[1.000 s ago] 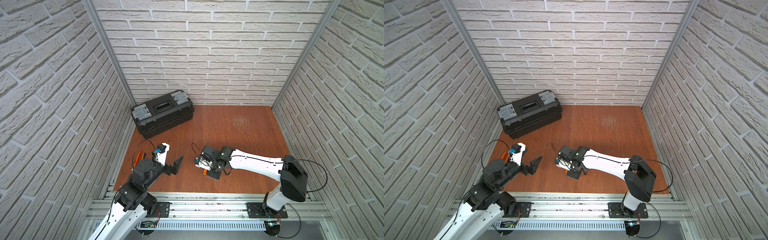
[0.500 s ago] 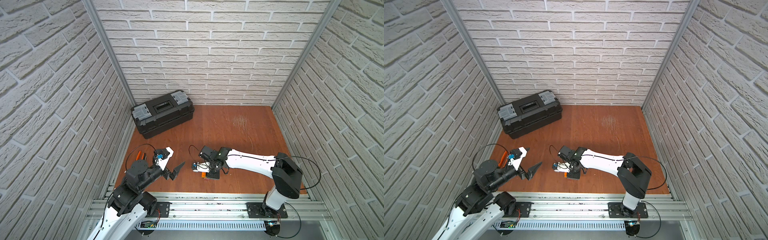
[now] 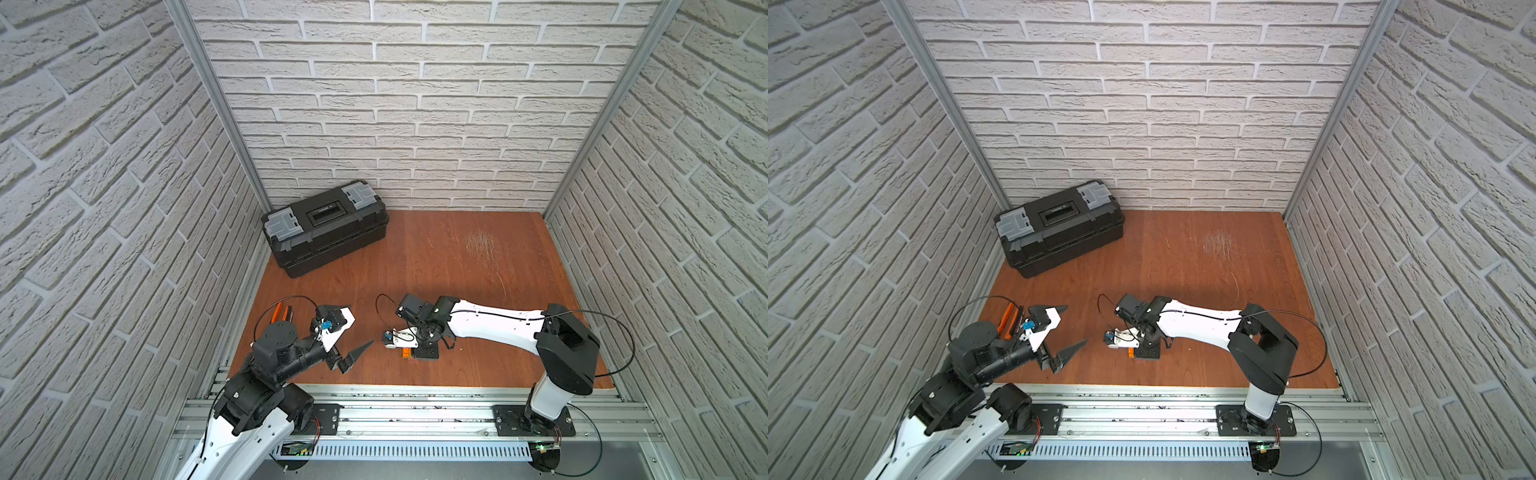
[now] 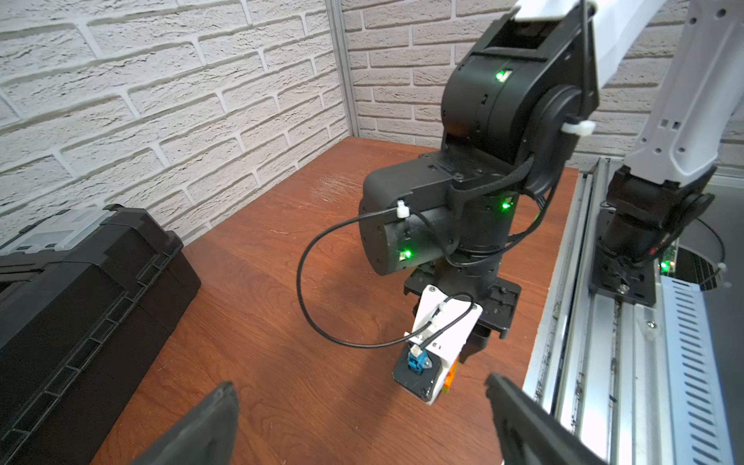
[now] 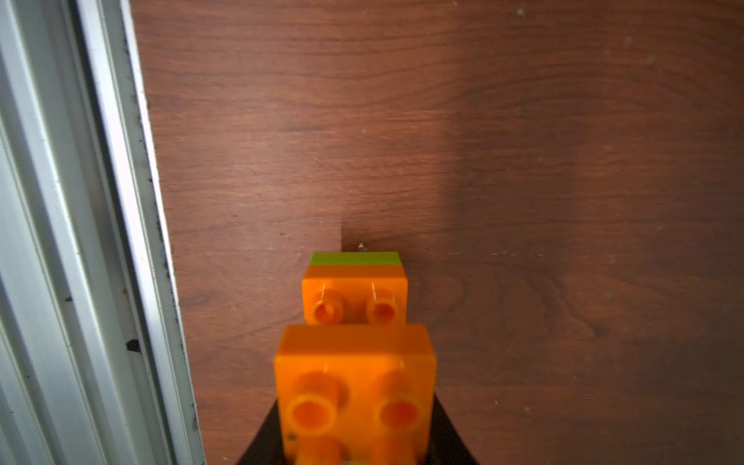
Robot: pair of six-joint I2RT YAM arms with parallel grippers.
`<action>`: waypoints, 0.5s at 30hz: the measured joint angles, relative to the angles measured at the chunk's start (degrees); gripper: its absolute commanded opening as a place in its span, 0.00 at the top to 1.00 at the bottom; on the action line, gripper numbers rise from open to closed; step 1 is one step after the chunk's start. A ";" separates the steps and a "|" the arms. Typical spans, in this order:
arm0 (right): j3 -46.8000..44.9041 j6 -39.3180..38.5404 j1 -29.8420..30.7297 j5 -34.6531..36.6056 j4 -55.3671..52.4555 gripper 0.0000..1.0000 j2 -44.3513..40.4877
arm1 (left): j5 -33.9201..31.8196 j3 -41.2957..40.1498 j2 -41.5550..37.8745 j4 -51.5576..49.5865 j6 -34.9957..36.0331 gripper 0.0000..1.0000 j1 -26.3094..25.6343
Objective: Assemble a carrot with lego
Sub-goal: Adjust the lego brick at the center of the board.
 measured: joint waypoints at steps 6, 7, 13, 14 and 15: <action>0.92 -0.13 0.50 2.08 -2.60 0.98 0.39 | 0.94 0.02 -0.07 -2.71 1.99 0.02 0.00; 1.01 -0.13 0.52 2.29 -3.10 0.97 0.39 | 1.01 0.02 -0.11 -2.99 2.10 0.02 0.00; 1.20 -0.11 0.52 3.34 -4.39 0.86 0.39 | 1.84 0.02 -0.11 -3.76 2.64 0.02 0.00; 1.20 -0.09 0.52 3.37 -4.42 0.83 0.39 | 1.88 0.02 -0.11 -3.85 2.73 0.02 0.00; 1.20 -0.09 0.52 3.39 -4.42 0.80 0.39 | 1.90 0.00 -0.11 -3.89 2.89 0.02 0.00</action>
